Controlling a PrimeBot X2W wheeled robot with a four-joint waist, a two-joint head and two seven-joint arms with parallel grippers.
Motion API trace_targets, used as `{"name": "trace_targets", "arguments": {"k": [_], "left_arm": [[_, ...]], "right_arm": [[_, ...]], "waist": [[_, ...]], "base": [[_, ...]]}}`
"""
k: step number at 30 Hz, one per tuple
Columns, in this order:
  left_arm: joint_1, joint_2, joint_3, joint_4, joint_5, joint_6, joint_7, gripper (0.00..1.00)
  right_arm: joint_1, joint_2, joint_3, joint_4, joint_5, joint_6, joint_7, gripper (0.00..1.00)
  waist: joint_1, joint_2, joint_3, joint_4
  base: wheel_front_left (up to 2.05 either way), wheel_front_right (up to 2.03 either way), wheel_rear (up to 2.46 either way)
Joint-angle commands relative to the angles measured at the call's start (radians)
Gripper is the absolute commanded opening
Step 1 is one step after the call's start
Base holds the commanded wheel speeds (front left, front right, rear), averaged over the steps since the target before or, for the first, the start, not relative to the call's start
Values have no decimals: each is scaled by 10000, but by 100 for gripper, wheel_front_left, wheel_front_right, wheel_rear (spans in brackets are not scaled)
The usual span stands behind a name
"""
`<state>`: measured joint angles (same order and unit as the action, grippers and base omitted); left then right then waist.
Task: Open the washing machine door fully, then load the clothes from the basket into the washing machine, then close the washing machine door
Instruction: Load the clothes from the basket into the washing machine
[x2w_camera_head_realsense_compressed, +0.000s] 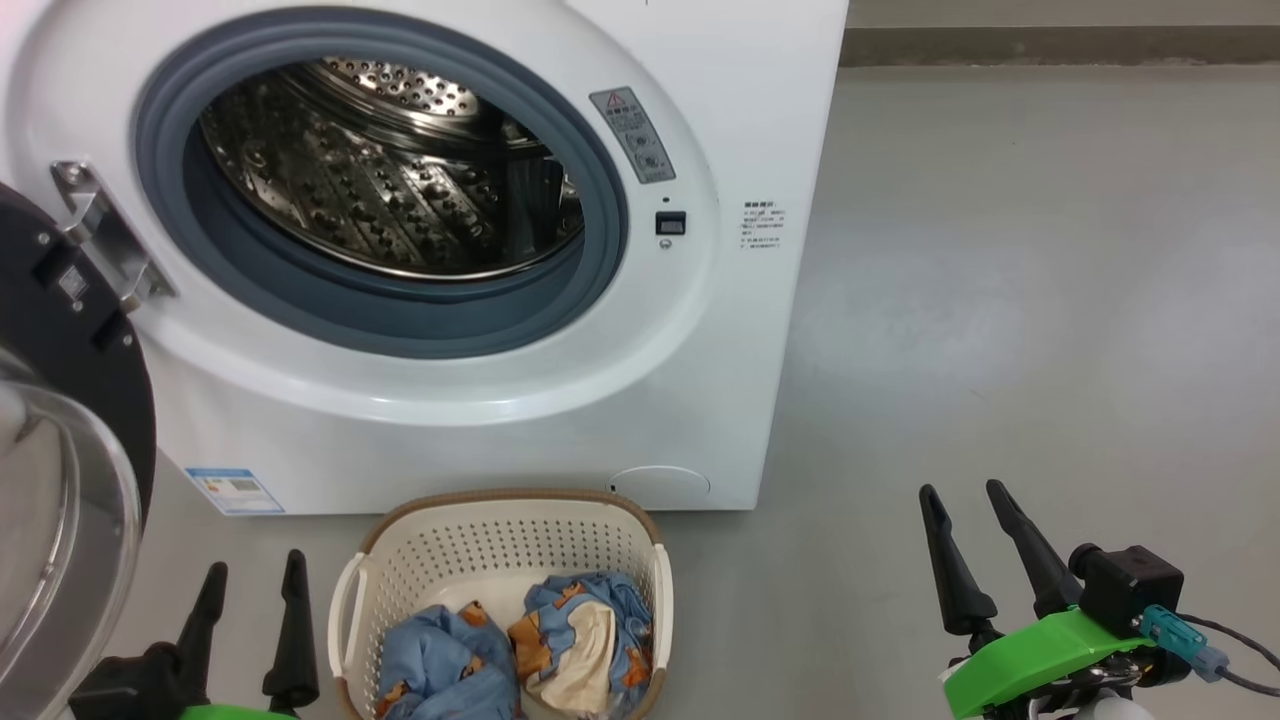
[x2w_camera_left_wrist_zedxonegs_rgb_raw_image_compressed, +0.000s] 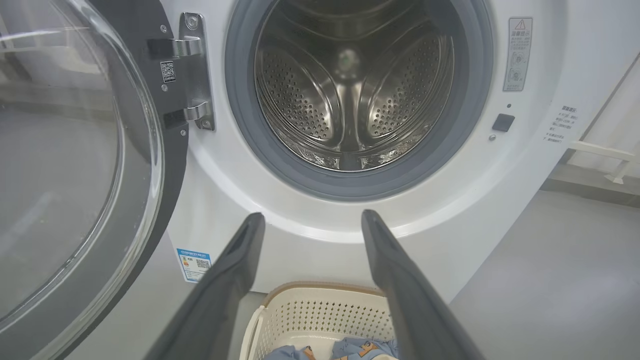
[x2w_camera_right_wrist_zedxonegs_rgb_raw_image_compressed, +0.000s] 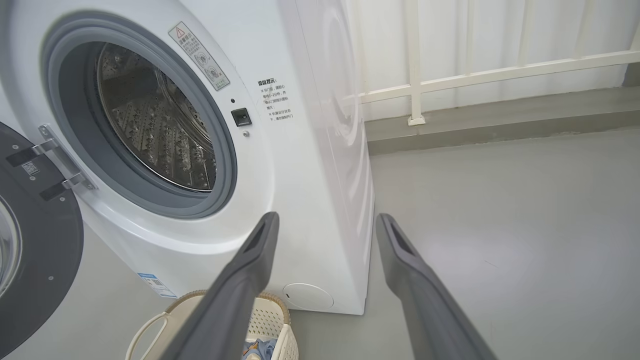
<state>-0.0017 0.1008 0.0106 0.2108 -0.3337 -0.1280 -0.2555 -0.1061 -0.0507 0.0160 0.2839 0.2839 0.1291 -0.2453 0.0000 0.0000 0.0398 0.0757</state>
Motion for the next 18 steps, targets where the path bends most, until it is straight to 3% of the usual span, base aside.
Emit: {"name": "trace_targets", "arguments": {"k": [1, 18], "left_arm": [[-369, 125, 343, -237, 87, -24, -63, 100], [-282, 128, 122, -182, 307, -26, -63, 100]], "right_arm": [[-254, 5, 249, -234, -80, 16, -57, 100], [-223, 5, 322, -229, -111, 16, 14, 100]], "waist": [[0, 0, 2, 7], [0, 0, -83, 42]], "base": [[98, -98, 0], [18, -18, 0]]}}
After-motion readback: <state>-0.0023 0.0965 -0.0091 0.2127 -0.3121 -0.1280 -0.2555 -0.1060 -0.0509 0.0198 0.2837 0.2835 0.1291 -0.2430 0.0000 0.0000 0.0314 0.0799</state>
